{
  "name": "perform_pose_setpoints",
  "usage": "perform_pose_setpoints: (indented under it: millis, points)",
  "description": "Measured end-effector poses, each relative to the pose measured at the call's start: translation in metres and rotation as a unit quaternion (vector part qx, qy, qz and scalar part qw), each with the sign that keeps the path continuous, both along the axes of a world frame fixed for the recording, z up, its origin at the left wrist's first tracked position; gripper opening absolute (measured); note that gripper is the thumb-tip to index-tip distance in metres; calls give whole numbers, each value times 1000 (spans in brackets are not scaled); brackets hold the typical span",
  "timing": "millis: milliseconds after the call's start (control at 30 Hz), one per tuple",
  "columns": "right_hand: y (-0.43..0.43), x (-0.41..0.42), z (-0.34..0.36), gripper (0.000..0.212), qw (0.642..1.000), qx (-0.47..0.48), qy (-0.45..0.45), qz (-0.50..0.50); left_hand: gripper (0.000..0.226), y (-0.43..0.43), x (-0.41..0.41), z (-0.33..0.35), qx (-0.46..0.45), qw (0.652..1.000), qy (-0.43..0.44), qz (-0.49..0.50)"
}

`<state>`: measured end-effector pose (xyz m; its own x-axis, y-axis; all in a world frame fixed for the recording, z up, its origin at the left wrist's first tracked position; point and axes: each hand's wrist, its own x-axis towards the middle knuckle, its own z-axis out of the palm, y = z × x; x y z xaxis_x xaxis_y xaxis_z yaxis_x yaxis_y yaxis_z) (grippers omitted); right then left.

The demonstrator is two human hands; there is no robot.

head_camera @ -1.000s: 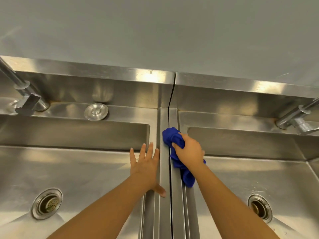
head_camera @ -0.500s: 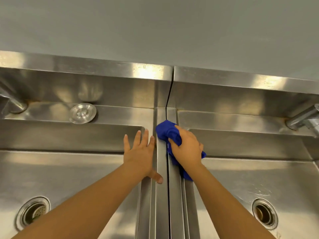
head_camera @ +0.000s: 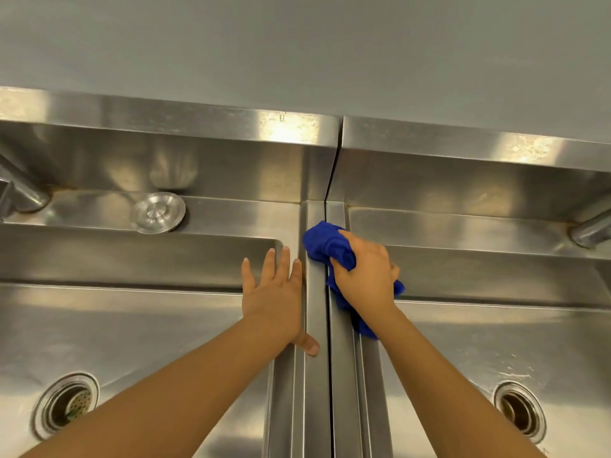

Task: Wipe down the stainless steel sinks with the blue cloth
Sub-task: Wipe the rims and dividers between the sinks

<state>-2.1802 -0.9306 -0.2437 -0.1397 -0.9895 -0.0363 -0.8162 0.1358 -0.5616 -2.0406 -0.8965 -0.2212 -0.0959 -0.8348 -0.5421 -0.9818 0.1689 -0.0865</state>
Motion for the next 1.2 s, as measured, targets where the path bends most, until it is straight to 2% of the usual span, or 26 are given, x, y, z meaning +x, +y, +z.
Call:
perform_pose_setpoints:
  millis: [133,233,533,833,900,1000,1100,1200]
  points:
    - [-46,5,5,24,999,2,-12,-33,142,0,-1,-1,15,1000,1,14]
    - [-66,9,8,27,999,14,4,-47,140,1,0,1,25,999,-5,21]
    - [-27,6,4,34,999,19,34,-35,144,-3,-4,4,20,1000,-16,18]
    - [-63,1,3,35,999,20,37,14,139,1,-5,10,32,999,-6,36]
    - [-64,-16,3,35,998,22,41,42,135,-1,-11,13,28,995,33,90]
    - [-64,-81,3,36,995,33,92,-4,132,-10,-31,13,20,985,77,155]
    - [-65,-155,5,37,990,53,104,-83,127,-15,-57,1,-2,983,102,154]
    - [-69,-161,2,41,981,74,154,-94,123,-12,-69,-12,-6,982,113,152]
